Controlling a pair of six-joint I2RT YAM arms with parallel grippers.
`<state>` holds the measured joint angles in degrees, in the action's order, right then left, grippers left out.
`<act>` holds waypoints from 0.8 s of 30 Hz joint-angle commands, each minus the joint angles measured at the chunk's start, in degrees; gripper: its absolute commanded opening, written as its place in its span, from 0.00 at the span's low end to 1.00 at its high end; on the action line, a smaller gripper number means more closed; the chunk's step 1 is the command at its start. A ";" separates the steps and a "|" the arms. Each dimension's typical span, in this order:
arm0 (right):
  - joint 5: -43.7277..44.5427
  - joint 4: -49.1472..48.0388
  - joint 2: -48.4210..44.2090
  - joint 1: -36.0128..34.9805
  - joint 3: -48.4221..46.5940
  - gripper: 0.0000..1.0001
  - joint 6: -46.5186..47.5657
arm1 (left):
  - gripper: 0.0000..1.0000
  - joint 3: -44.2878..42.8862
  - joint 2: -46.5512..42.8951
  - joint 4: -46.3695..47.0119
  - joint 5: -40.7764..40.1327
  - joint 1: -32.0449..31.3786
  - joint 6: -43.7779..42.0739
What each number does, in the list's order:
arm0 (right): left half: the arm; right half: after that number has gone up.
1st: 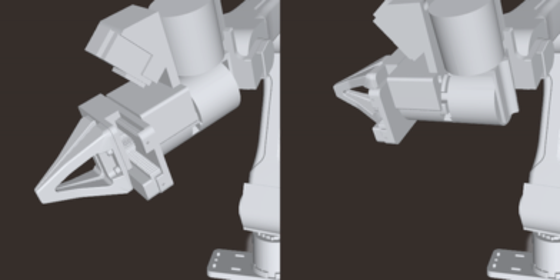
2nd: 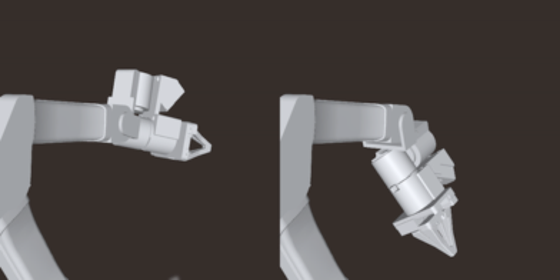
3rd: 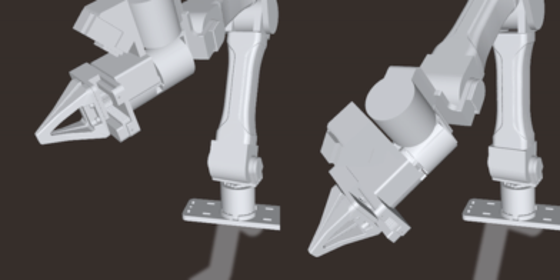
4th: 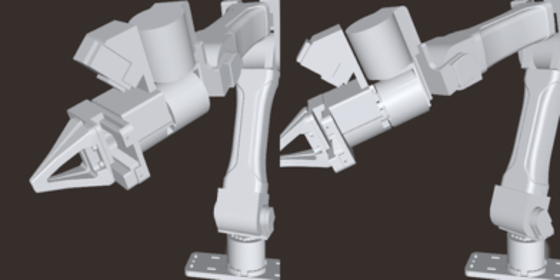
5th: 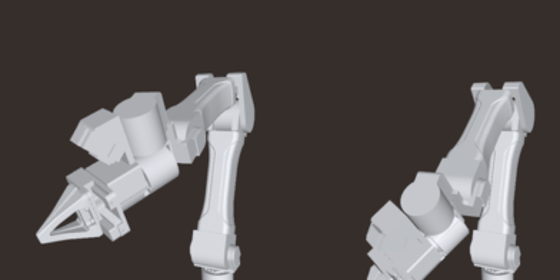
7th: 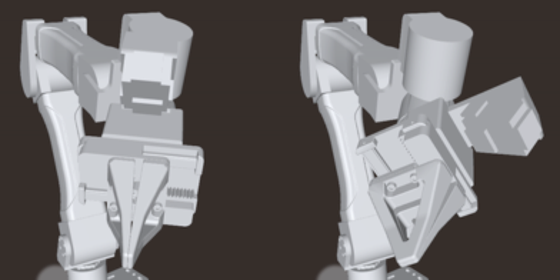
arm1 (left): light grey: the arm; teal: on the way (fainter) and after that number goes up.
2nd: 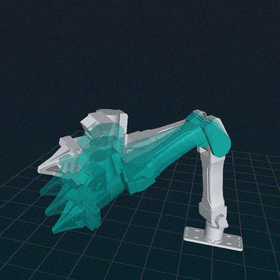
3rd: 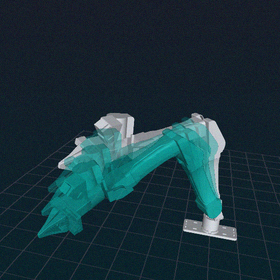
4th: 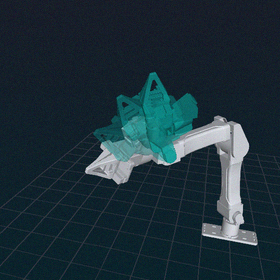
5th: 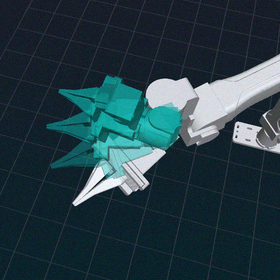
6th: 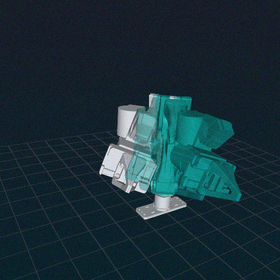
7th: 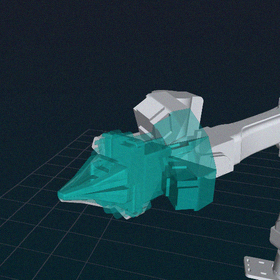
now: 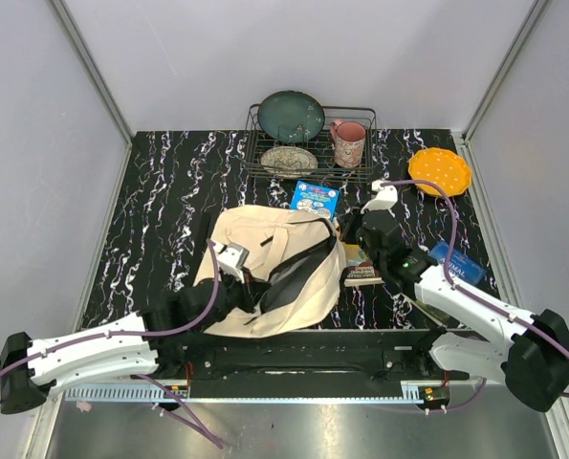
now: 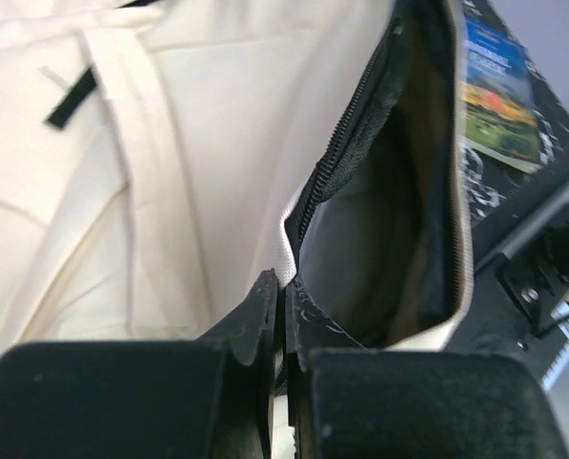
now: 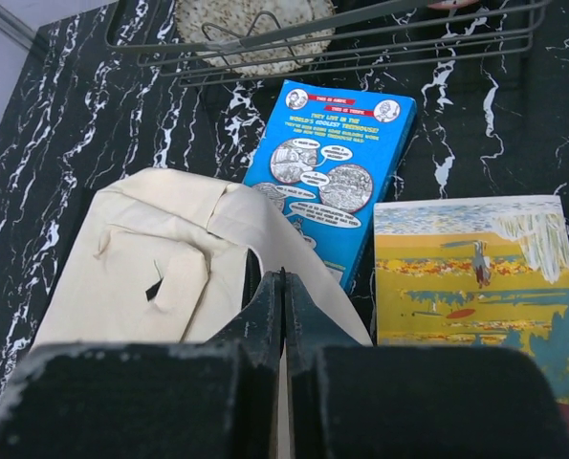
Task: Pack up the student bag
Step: Unzip the student bag at the center of the board.
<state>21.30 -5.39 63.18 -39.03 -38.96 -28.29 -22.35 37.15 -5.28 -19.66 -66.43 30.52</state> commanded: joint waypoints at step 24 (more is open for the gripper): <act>-13.39 -1.82 -10.61 1.23 2.92 0.00 -1.85 | 0.88 -20.53 14.35 2.37 3.92 -0.27 -12.94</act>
<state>9.28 -5.93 55.09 -37.69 -36.25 -30.24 -39.09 50.57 -10.15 -19.70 -66.70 22.35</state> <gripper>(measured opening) 0.011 0.844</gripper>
